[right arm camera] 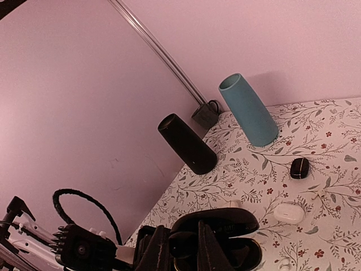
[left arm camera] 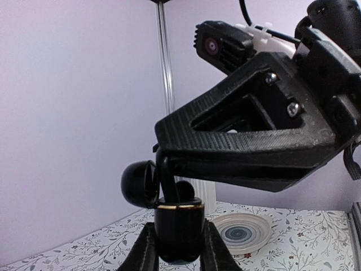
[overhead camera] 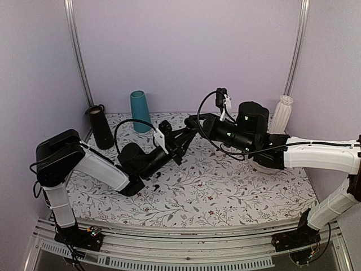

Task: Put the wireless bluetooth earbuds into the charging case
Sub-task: Insert the left earbud into the left side groove of the charging case.

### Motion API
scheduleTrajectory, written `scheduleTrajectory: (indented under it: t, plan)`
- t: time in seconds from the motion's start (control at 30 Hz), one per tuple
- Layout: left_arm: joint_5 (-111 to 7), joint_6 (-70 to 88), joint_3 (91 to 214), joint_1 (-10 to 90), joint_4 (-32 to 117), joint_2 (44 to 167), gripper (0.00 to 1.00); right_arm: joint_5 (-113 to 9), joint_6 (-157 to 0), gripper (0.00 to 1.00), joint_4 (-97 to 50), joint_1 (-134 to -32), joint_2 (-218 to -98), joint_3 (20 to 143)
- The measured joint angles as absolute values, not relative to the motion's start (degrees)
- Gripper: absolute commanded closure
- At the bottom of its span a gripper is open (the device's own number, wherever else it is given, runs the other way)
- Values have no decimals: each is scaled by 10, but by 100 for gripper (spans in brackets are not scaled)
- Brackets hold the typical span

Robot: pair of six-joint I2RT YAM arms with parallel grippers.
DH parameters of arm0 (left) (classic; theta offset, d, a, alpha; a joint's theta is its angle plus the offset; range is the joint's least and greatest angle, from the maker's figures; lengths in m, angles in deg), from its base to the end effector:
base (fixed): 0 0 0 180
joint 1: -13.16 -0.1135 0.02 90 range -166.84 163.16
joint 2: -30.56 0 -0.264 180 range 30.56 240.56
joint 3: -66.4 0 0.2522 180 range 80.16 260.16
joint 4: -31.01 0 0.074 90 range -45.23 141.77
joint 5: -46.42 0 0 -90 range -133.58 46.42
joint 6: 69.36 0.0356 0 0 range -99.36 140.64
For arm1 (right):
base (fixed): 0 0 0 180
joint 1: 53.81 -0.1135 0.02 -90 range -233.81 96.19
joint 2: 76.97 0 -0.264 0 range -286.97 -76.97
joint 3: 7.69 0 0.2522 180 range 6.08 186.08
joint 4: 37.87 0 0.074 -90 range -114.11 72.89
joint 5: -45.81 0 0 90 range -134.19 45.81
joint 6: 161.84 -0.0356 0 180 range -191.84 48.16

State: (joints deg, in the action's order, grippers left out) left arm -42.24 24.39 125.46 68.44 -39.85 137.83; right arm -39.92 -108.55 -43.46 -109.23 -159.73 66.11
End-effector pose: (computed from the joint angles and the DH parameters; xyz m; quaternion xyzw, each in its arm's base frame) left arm 0.2100 -0.3017 0.2198 0.2647 0.4873 -0.3559 0.7522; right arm 0.1981 0.2827 0.3297 -0.0930 0.7216 0.4749 0.4952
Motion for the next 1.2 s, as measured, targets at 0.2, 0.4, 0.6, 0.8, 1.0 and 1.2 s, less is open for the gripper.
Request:
scheduleTrajectory:
  t: [0.2, 0.4, 0.6, 0.8, 1.0, 1.2]
  plan:
    - [-398, 256, 1255, 687, -399, 1378, 100, -400, -1096, 88, -442, -1092, -1603, 661]
    - [-371, 275, 1255, 689, -401, 1378, 100, -401, -1111, 88, -446, -1092, -1609, 662]
    - [-352, 290, 1255, 690, -405, 1378, 100, -405, -1130, 88, -446, -1092, -1620, 667]
    - [-341, 301, 1255, 690, -409, 1378, 100, -405, -1139, 88, -432, -1092, -1629, 684]
    - [-339, 303, 1255, 690, -410, 1378, 100, -404, -1143, 82, -411, -1092, -1630, 695]
    - [-337, 302, 1255, 690, -409, 1378, 100, -404, -1142, 77, -400, -1092, -1629, 700]
